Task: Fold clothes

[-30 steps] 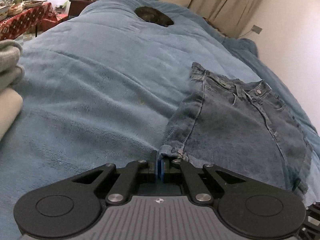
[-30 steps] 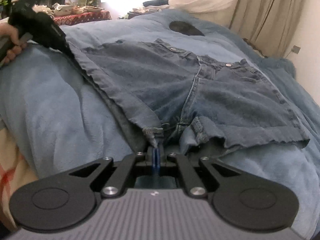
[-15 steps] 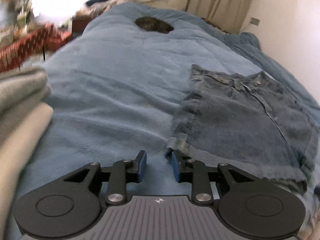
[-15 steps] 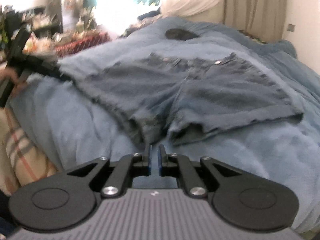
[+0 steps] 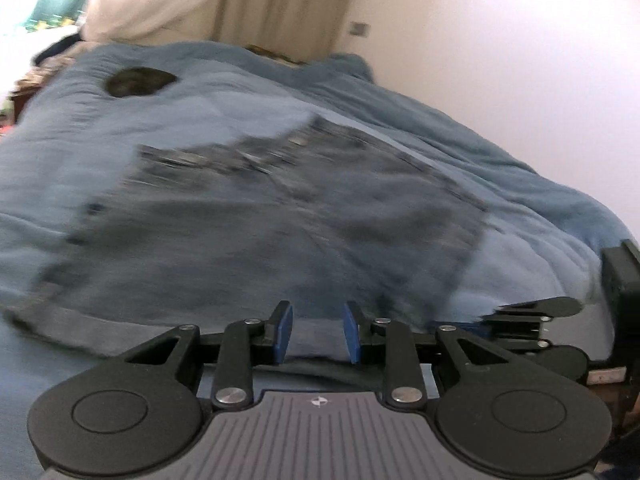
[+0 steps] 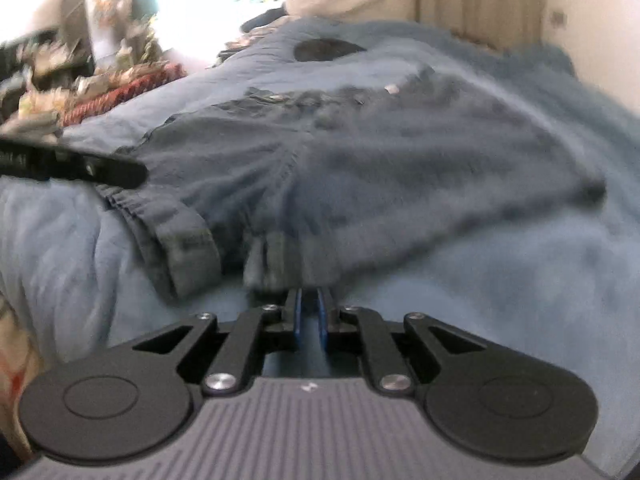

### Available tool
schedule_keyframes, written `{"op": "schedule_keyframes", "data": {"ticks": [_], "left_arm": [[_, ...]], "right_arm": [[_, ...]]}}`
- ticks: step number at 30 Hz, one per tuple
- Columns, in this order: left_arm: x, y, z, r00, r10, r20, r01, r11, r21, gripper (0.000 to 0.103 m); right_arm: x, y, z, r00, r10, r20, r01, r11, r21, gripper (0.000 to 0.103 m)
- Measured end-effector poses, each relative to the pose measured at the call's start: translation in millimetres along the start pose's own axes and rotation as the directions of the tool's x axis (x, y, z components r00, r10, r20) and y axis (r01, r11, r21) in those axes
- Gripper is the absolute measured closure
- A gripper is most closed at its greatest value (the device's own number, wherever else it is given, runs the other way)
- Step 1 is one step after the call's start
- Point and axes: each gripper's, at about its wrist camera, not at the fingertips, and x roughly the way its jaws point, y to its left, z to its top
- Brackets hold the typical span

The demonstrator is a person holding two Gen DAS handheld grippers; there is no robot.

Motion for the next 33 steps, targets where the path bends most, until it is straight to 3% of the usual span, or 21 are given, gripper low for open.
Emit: {"op": "schedule_keyframes", "data": {"ticks": [2,6,8,12,15,17,19,22,24,28,30,33], "left_arm": [[6.4,-16.6,-2.3,0.999,-0.032,-0.005,0.032,0.999,0.015,0.076],[15.6,-44.8,-1.4,0.999,-0.033,0.024,0.032,0.997,0.065,0.068],[23.4,-58.6,0.5,1.000,-0.009,0.021,0.006,0.991,0.133,0.068],[34.8,-81.9,-3.7,1.000,0.026,0.001,-0.025,0.968,0.248,0.068],[42.3,-92.7,-11.4,0.998,0.061,-0.025,-0.050,0.948,0.313,0.068],[47.5,-95.8,-15.5,0.996,0.084,-0.037,-0.067,0.940,0.334,0.067],[48.0,-98.8,-17.5,0.995,0.092,-0.036,-0.074,0.938,0.339,0.065],[44.6,-103.7,-18.1,0.996,0.083,-0.023,-0.070,0.934,0.350,0.065],[44.2,-106.8,-19.0,0.997,0.073,-0.010,-0.065,0.928,0.367,0.065],[55.3,-113.5,-22.3,0.997,0.082,-0.011,-0.070,0.905,0.420,0.070],[60.7,-116.9,-23.9,0.996,0.087,-0.010,-0.073,0.892,0.447,0.071],[68.3,-123.3,-28.7,0.994,0.113,-0.009,-0.092,0.857,0.507,0.070]], "right_arm": [[-17.1,-13.9,0.8,1.000,0.008,0.029,-0.010,0.998,0.059,0.092],[-51.0,-46.5,13.1,0.993,-0.031,0.112,0.021,0.996,0.088,0.085],[-62.5,-65.8,21.9,0.985,-0.089,0.146,0.079,0.995,0.068,0.072],[-62.7,-118.3,40.7,0.956,-0.237,0.174,0.233,0.972,0.042,0.067],[-49.4,-156.7,50.1,0.945,-0.286,0.159,0.282,0.958,0.044,0.066],[-39.7,-183.1,54.8,0.951,-0.280,0.133,0.273,0.959,0.068,0.064],[-36.5,-207.6,56.7,0.965,-0.223,0.136,0.202,0.967,0.152,0.064],[-46.5,-222.4,57.0,0.962,-0.173,0.212,0.112,0.956,0.270,0.064],[-45.3,-229.0,61.7,0.960,-0.177,0.219,0.105,0.946,0.307,0.064],[-15.4,-245.1,72.2,0.985,-0.119,0.123,0.070,0.938,0.341,0.073],[-0.9,-253.8,70.1,0.994,-0.074,0.086,0.034,0.917,0.398,0.074],[19.0,-271.5,62.2,0.996,0.009,0.083,-0.053,0.842,0.537,0.072]]}}
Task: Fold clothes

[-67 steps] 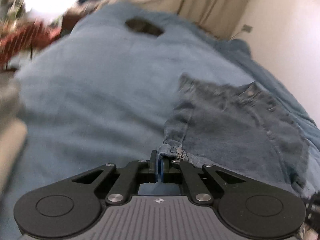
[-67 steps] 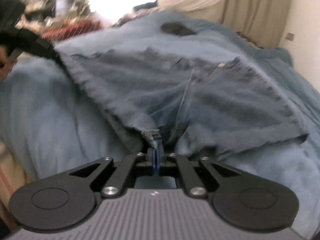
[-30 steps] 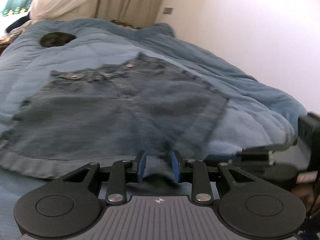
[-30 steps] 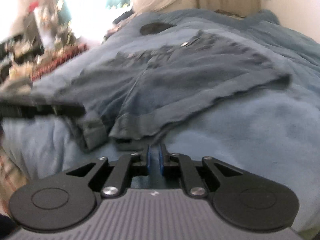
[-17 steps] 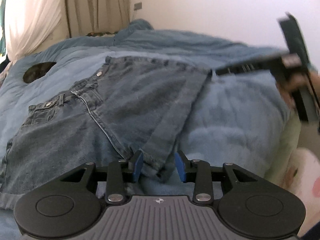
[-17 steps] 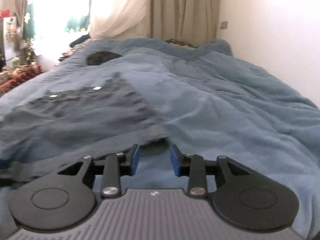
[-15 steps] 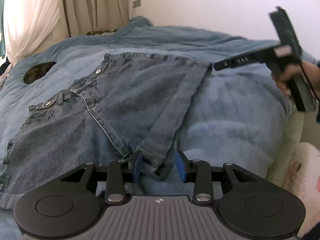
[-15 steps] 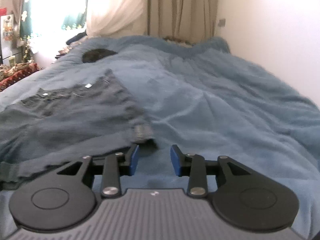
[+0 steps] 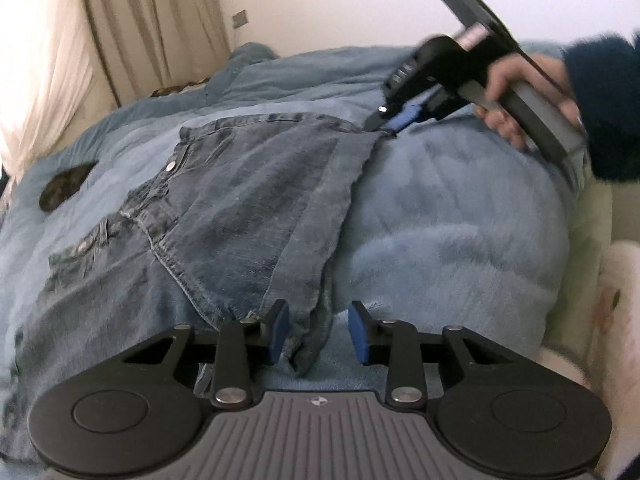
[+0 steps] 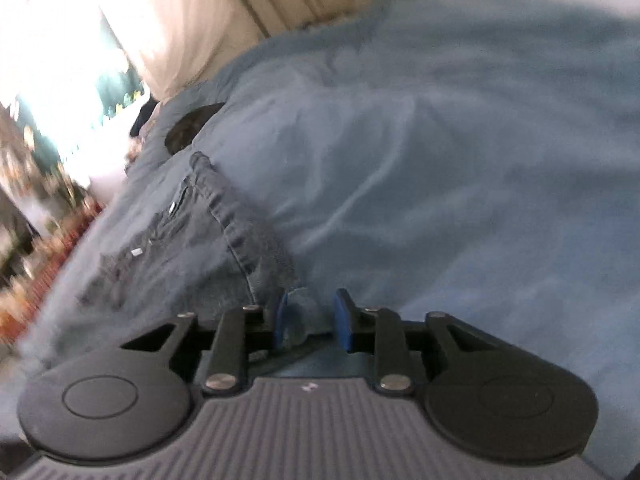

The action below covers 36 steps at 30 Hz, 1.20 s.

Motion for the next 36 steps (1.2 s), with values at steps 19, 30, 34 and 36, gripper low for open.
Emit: {"op": "schedule_keyframes", "data": {"ticks": [19,30,34,36], "left_arm": [[10.1,-4.1,-3.8,1.000,0.005,-0.015,-0.004,0.999,0.050,0.067],[-31.8,17.4,11.9,0.989,-0.142,0.050,0.147,0.983,-0.111,0.100],[-42.5,28.8,3.8,0.980,-0.184,0.072,0.194,0.966,-0.171,0.096],[-51.4,39.6,-3.0,0.980,-0.184,0.080,0.197,0.957,-0.212,0.096]], "right_arm": [[11.0,-13.3,-13.3,0.985,0.163,0.046,-0.170,0.954,0.249,0.087],[-56.1,19.5,-28.7,0.980,0.075,0.183,-0.108,0.977,0.181,0.090],[-25.7,-7.1,-42.8,0.996,0.003,0.091,-0.025,0.970,0.243,0.084],[-25.4,-13.9,-46.9,0.994,0.018,0.109,-0.046,0.965,0.259,0.080]]}}
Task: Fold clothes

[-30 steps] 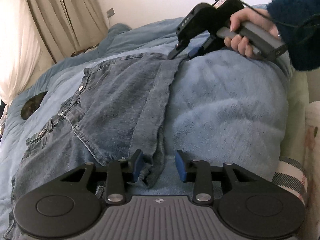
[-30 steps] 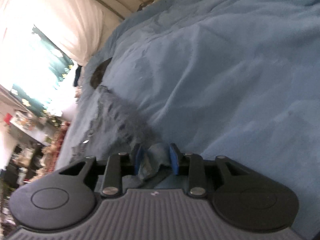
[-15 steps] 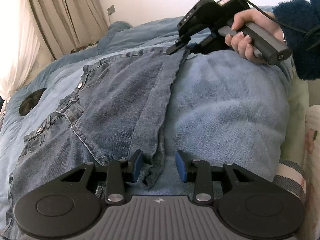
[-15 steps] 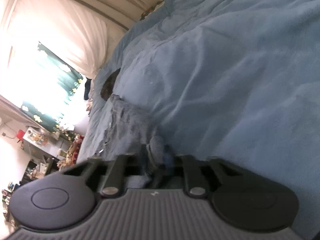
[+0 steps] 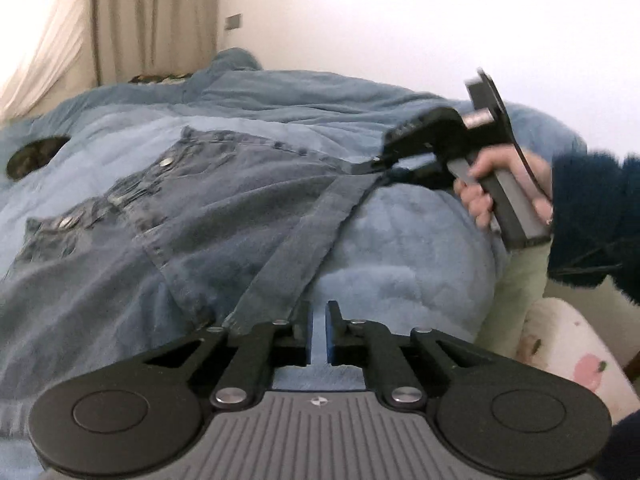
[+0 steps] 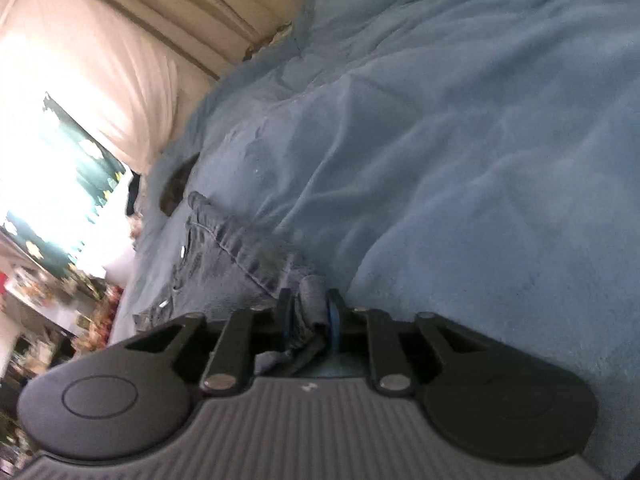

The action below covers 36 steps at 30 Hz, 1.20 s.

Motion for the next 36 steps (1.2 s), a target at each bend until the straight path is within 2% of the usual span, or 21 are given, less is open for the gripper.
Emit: {"op": "schedule_keyframes", "data": {"ticks": [1,2,5,7,8,10,13,14,16,17,20,23,25,27,32,36], "left_arm": [[-9.1,10.4,-2.3,1.000,0.012,0.010,-0.012,0.999,-0.036,0.096],[-17.2,22.1,-4.9,0.999,0.028,0.015,-0.027,0.997,-0.076,0.095],[-40.7,62.7,-16.7,0.996,0.092,0.012,-0.088,0.975,-0.204,0.093],[-53.9,89.3,-26.2,0.991,0.136,0.001,-0.131,0.953,-0.275,0.093],[-56.5,95.7,-30.4,0.991,0.136,-0.004,-0.131,0.945,-0.299,0.093],[-61.7,108.6,-38.8,0.991,0.134,-0.012,-0.130,0.929,-0.346,0.093],[-68.6,125.5,-50.8,0.991,0.130,-0.023,-0.128,0.904,-0.408,0.093],[-66.4,119.8,-51.8,0.992,0.121,-0.020,-0.119,0.912,-0.392,0.093],[-59.5,101.4,-51.6,0.994,0.105,-0.011,-0.102,0.939,-0.328,0.093],[-55.3,90.0,-50.7,0.995,0.097,-0.006,-0.095,0.954,-0.284,0.091],[-39.4,58.0,-49.7,0.996,0.090,-0.004,-0.090,0.988,-0.128,0.082],[-21.7,34.7,-51.9,0.991,0.136,-0.020,-0.135,0.990,0.032,0.082],[-15.3,29.6,-54.1,0.989,0.144,-0.020,-0.142,0.986,0.083,0.082],[-10.2,28.3,-55.7,0.988,0.153,-0.021,-0.149,0.981,0.122,0.082],[-0.8,24.5,-58.8,0.985,0.173,-0.016,-0.165,0.961,0.223,0.078],[2.7,23.5,-56.9,0.983,0.181,-0.011,-0.173,0.956,0.238,0.073]], "right_arm": [[-3.6,0.6,-0.6,1.000,0.001,0.017,-0.001,1.000,-0.004,0.073],[-9.6,2.1,-2.0,0.999,-0.011,0.039,0.012,1.000,-0.013,0.071],[-28.5,10.0,-6.7,0.995,-0.065,0.069,0.071,0.994,-0.088,0.069],[-43.7,24.5,-14.8,0.992,-0.093,0.084,0.107,0.977,-0.184,0.068],[-52.6,35.6,-21.1,0.993,-0.091,0.078,0.107,0.965,-0.239,0.067],[-66.5,59.8,-38.1,0.997,-0.068,0.047,0.080,0.940,-0.333,0.066],[-71.8,97.6,-79.4,0.999,-0.007,-0.034,-0.009,0.896,-0.445,0.063],[-72.2,109.9,-95.3,0.998,0.001,-0.058,-0.029,0.871,-0.491,0.059],[-70.4,132.7,-128.3,0.995,0.009,-0.104,-0.069,0.806,-0.588,0.059],[-67.7,143.0,-146.3,0.992,0.017,-0.127,-0.094,0.766,-0.636,0.059],[-67.5,163.2,-183.8,0.985,0.024,-0.169,-0.139,0.689,-0.712,0.059],[-66.3,181.3,-215.5,0.979,0.025,-0.203,-0.176,0.611,-0.772,0.059],[-60.8,185.4,-222.0,0.976,0.028,-0.218,-0.194,0.575,-0.795,0.060],[-52.8,183.0,-222.4,0.964,0.030,-0.265,-0.232,0.580,-0.781,0.060],[-33.3,171.4,-210.8,0.946,0.094,-0.312,-0.291,0.673,-0.680,0.060],[-32.9,173.8,-208.2,0.957,0.143,-0.251,-0.279,0.677,-0.681,0.060]]}}
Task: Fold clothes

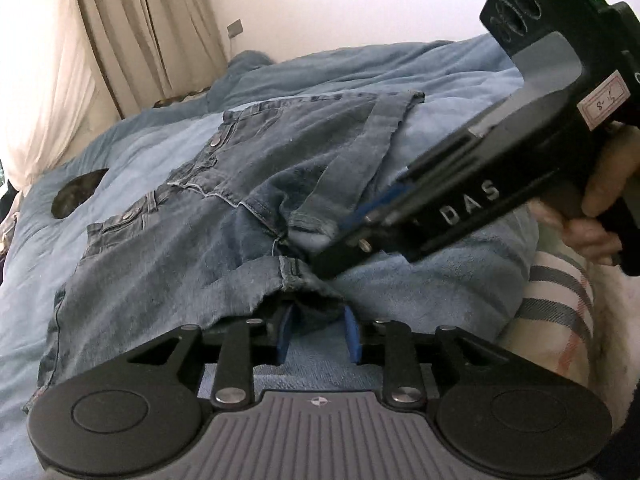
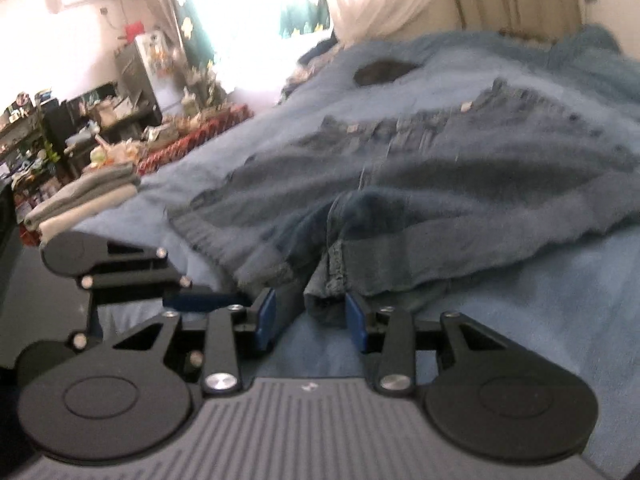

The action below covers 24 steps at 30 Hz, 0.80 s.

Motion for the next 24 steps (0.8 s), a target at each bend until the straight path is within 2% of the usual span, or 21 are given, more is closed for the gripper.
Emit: {"op": "schedule_keyframes", "data": {"ticks": [7,12,17,24], "left_arm": [[9.1,1.0,2.1,1.000,0.020,0.005,-0.020,1.000,-0.014,0.064],[15.8,-7.0,2.7,0.999,0.043,0.021,-0.044,0.998,0.038,0.060],[17.8,-8.9,1.7,0.999,0.043,0.031,-0.046,0.996,0.078,0.060],[18.6,-2.0,2.6,0.998,0.049,0.035,-0.051,0.998,0.044,0.060]], "right_arm": [[1.3,-9.0,2.1,0.999,0.045,-0.008,-0.044,0.995,0.088,0.059],[-1.4,-20.9,-5.7,0.998,0.057,-0.027,-0.050,0.980,0.190,0.060],[2.4,-18.6,-9.4,0.998,0.052,-0.033,-0.045,0.983,0.180,0.059],[7.3,-10.2,7.3,0.997,0.035,0.066,-0.042,0.993,0.110,0.059]]}}
